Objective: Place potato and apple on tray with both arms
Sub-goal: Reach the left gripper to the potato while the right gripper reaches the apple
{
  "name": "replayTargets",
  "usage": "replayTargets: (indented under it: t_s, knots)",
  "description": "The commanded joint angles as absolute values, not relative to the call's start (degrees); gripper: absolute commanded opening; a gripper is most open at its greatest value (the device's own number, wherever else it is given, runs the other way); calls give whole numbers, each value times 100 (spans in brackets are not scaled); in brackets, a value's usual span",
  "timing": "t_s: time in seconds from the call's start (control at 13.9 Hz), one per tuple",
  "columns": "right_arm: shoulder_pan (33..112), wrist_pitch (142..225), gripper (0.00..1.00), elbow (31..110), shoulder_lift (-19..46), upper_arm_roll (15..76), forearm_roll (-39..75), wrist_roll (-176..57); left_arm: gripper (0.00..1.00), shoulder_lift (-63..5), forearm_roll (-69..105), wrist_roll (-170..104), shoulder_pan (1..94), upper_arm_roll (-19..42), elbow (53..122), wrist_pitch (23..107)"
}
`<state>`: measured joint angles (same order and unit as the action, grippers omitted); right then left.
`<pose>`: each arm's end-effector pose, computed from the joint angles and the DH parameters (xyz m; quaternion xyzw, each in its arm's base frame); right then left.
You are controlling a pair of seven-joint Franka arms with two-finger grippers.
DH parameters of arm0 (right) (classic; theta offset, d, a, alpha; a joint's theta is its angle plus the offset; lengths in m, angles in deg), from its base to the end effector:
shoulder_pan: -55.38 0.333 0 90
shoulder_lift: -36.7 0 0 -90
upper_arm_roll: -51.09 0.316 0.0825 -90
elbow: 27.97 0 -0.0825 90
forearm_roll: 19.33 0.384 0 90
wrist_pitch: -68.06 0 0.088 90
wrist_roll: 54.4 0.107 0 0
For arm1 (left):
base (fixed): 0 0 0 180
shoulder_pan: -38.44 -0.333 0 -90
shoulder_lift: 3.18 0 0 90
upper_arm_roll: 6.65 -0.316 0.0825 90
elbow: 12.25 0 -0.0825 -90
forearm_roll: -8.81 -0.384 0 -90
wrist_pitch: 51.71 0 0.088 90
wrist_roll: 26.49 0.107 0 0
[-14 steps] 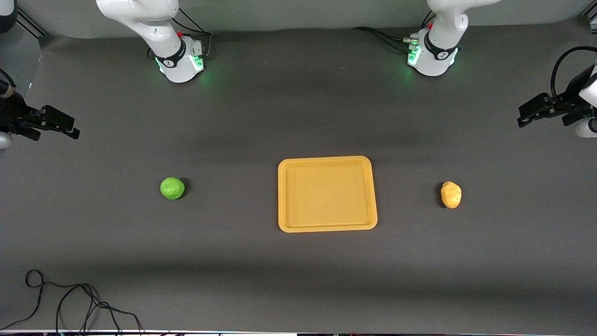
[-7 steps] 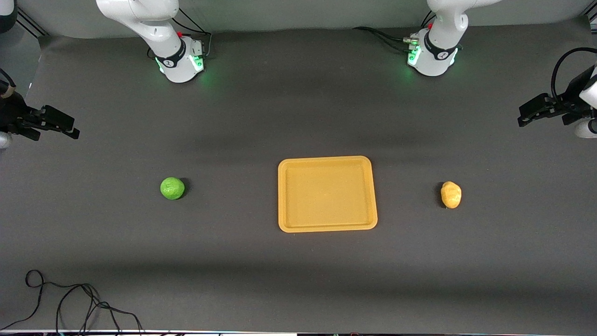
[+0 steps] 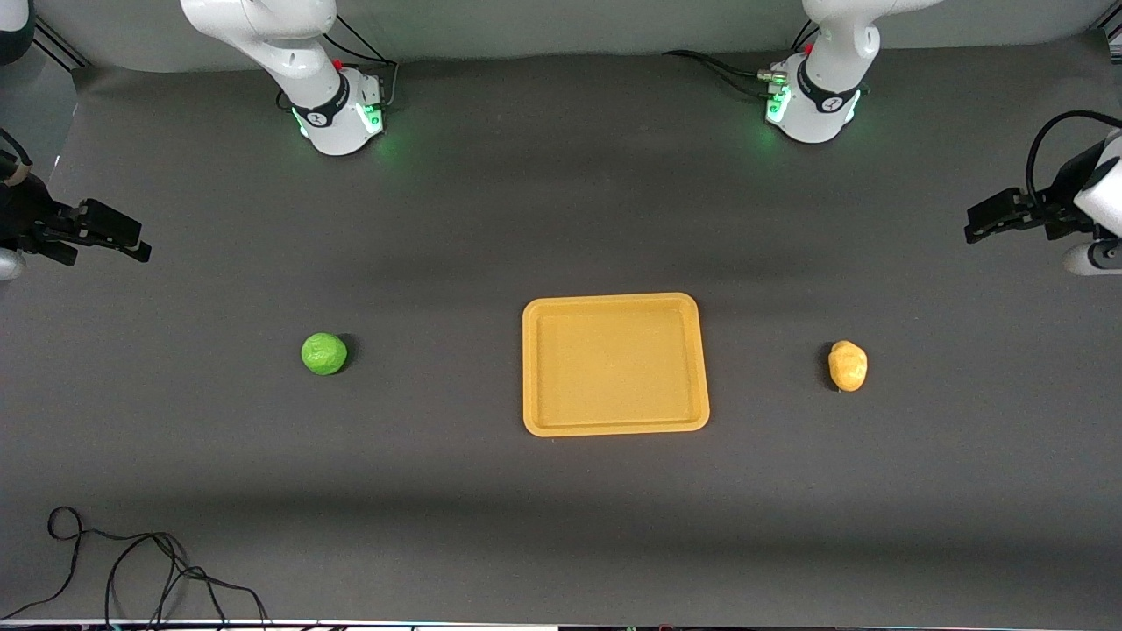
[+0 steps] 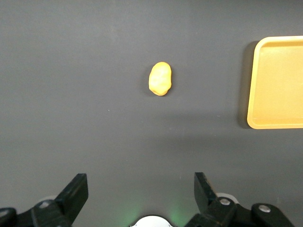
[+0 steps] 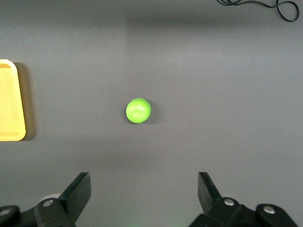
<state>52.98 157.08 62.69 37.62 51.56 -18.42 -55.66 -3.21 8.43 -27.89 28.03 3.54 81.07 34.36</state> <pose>0.5474 -0.0167 0.6264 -0.9999 0.0058 0.0061 0.0080 0.5446 0.0029 0.5916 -0.9979 -0.0141 0.0634 0.0039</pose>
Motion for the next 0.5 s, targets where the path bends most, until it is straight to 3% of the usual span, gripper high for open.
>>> replayTargets:
  t_s: [0.0, 0.22, 0.43]
  knots:
    - [5310, 15709, 100, 6150, 3705, 5153, -1784, -5580, 100, -598, 802, -3088, 2842, 354, 8109, 3590]
    - [5310, 15701, 100, 6150, 3705, 5153, -1757, -5580, 100, -984, 776, -3097, 2860, 354, 8126, 4003]
    - [5318, 15735, 100, 6229, 3661, 5153, -1810, -5580, 100, -1100, 127, -3106, 3070, 381, 8686, 5187]
